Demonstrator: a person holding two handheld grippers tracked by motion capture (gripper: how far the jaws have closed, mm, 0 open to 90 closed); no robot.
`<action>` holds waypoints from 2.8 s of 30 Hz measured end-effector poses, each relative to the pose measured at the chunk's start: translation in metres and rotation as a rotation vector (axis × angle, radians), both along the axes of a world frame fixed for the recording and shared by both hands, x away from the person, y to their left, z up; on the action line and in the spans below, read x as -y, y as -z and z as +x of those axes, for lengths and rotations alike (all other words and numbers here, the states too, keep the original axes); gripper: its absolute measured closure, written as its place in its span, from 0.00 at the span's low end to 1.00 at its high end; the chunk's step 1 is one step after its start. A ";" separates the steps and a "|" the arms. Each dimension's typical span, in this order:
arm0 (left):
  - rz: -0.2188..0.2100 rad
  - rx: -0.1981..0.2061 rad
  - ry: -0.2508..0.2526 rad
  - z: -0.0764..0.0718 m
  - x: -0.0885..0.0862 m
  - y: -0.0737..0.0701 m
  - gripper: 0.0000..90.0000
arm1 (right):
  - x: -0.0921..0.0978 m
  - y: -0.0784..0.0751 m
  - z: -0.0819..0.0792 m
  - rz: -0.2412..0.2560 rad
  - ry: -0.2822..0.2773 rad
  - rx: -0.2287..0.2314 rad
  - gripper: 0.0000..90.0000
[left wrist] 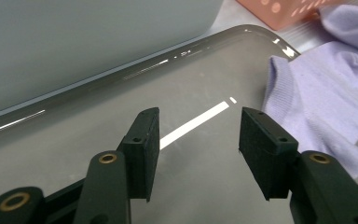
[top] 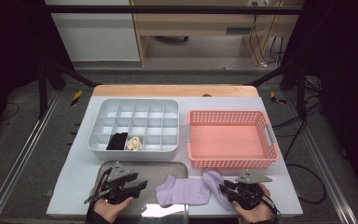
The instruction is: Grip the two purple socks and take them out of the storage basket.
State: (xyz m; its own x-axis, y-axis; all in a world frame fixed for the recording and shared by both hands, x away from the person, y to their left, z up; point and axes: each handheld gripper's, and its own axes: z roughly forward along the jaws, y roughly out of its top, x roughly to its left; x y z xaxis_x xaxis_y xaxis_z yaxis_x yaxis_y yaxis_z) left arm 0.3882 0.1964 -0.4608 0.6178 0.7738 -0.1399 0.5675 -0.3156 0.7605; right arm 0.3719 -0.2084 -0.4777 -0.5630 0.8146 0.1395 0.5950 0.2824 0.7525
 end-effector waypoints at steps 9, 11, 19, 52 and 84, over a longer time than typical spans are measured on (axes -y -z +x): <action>0.005 -0.002 0.028 -0.004 0.007 0.000 0.53 | -0.008 -0.005 -0.004 -0.033 -0.035 -0.035 1.00; 0.005 -0.005 0.031 -0.004 0.008 0.000 0.53 | -0.007 -0.009 -0.004 -0.028 -0.027 -0.026 1.00; 0.018 -0.004 0.066 -0.007 0.018 0.002 0.52 | -0.010 -0.001 0.001 -0.001 -0.047 0.004 0.83; 0.044 -0.025 0.103 -0.006 0.039 0.012 0.74 | -0.076 -0.046 0.000 0.104 -0.147 0.036 0.99; -0.008 0.024 0.122 -0.016 0.059 -0.018 0.68 | 0.006 -0.010 0.024 -0.005 0.046 0.057 0.83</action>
State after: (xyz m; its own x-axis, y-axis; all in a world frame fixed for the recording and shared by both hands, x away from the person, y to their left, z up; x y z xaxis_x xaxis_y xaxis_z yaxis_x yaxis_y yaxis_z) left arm 0.3720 0.1378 -0.4424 0.7106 0.6916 -0.1295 0.5068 -0.3754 0.7761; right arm 0.3956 -0.2142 -0.4674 -0.5320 0.8402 0.1045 0.5640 0.2596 0.7839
